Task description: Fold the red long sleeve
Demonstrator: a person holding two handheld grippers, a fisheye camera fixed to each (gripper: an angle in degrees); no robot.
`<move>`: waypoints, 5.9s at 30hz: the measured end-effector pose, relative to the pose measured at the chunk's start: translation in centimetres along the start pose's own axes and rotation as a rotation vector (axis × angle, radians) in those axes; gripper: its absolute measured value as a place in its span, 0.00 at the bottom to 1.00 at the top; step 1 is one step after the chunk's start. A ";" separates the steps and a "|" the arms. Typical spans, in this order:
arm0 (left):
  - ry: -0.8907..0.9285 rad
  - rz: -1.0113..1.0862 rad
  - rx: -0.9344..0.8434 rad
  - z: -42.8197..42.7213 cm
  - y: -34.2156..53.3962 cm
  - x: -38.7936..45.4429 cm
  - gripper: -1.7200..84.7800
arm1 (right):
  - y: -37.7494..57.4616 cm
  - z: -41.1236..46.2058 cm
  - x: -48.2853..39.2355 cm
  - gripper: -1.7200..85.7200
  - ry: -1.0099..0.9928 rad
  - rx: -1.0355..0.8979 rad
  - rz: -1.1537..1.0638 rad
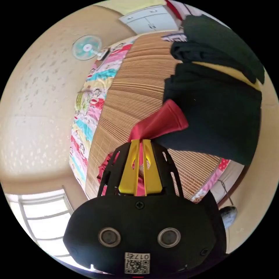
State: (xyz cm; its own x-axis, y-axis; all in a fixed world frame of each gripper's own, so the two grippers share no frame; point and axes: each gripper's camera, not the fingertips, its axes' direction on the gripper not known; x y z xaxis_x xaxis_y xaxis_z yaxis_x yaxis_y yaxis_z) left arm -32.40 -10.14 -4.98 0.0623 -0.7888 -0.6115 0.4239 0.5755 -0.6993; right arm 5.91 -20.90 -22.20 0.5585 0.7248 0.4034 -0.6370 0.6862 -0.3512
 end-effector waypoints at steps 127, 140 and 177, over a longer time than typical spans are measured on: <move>-0.258 0.342 -1.029 13.0 -1.5 -2.2 0.17 | -3.9 9.3 6.6 0.05 0.708 -0.903 -0.829; 0.428 0.218 -0.890 -0.4 -5.0 0.0 0.07 | -8.6 3.6 10.5 0.05 -0.042 -1.394 -0.653; -0.063 -0.052 -0.129 10.3 -18.7 18.8 0.20 | -10.3 25.1 -9.0 0.05 -0.512 -0.514 -0.165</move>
State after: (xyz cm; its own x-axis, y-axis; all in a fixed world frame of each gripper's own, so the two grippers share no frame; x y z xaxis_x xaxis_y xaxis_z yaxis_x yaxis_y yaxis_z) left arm -29.84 -37.90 0.42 0.1018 -0.8282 -0.5511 0.3087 0.5530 -0.7739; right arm -5.86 -36.09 -1.03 0.2277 0.5773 0.7841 -0.1671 0.8165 -0.5526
